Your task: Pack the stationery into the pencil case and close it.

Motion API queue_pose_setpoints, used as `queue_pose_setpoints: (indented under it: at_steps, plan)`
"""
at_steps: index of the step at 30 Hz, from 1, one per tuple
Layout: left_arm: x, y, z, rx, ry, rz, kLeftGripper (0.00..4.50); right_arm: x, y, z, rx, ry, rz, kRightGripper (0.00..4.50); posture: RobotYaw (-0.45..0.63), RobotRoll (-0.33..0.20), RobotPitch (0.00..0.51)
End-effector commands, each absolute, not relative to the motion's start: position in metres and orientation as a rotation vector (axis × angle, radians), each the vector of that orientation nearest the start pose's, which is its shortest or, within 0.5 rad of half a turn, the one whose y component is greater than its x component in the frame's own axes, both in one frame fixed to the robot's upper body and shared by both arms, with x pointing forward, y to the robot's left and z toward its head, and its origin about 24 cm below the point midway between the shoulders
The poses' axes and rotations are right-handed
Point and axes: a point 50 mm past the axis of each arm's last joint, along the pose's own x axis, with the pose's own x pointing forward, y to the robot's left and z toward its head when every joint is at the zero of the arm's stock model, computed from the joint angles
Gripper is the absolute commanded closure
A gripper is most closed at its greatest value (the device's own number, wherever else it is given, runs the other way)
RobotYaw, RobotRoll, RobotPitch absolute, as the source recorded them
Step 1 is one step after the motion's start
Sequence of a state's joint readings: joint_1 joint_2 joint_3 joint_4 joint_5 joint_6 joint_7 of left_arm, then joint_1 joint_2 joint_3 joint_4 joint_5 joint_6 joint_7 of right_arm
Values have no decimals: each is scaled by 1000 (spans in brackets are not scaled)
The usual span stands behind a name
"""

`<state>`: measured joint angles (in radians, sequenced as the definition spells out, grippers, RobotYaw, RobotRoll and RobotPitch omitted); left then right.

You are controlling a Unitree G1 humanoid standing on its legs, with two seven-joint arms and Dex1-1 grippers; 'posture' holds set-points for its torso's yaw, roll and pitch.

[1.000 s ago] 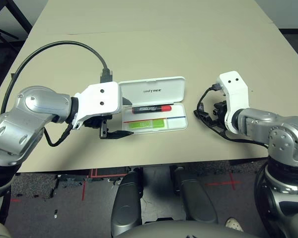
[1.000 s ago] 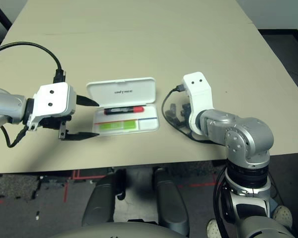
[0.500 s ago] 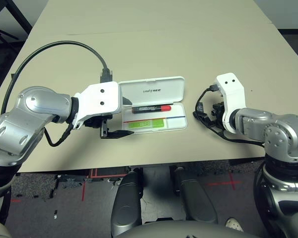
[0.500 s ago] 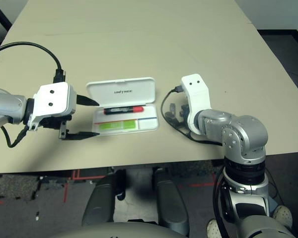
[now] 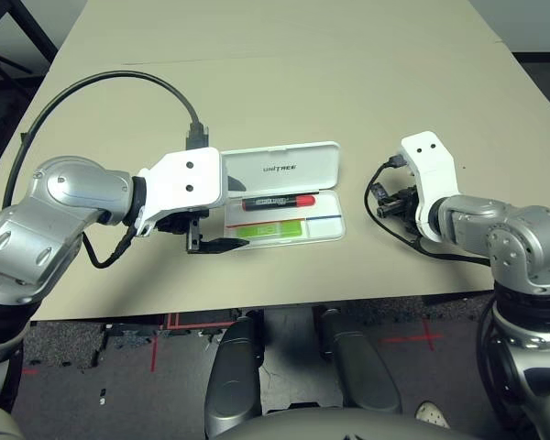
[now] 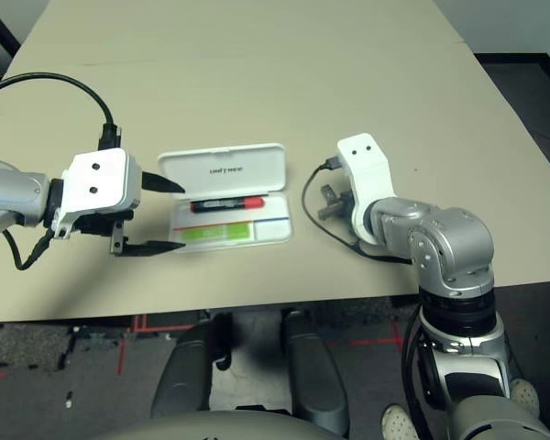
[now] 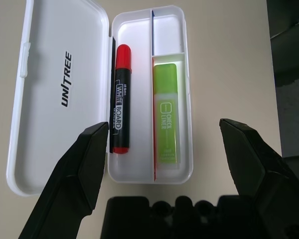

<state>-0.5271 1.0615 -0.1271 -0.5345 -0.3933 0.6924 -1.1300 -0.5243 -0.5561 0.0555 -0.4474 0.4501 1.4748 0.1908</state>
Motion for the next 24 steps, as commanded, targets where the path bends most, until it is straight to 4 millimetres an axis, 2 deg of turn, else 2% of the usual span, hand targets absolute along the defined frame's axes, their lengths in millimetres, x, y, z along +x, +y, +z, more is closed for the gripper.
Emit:
queue_pose_setpoints:
  at_steps: [1,4,7,12,16,17,21,24]
  plan:
    - [238,171,223,834,276,-1237,0,276,-168,151,-447,614,512,4250,-9,0,241]
    - [239,171,224,837,276,-1236,0,278,-174,157,-571,597,594,4250,-7,0,237]
    - [239,171,225,840,278,-1234,0,280,-180,166,-622,579,664,4250,-6,0,235]
    - [240,172,226,848,284,-1231,0,291,-194,198,-669,489,826,4250,-7,0,233]
    - [240,173,226,849,288,-1229,0,297,-202,215,-695,445,945,4250,-5,0,232]
    - [239,173,226,849,289,-1229,0,298,-203,216,-701,440,967,4250,-2,0,231]
    - [240,174,228,852,295,-1222,0,293,-201,229,-717,407,1251,4250,3,0,229]
    - [240,174,229,854,296,-1217,0,296,-199,232,-722,413,1322,4250,8,0,229]
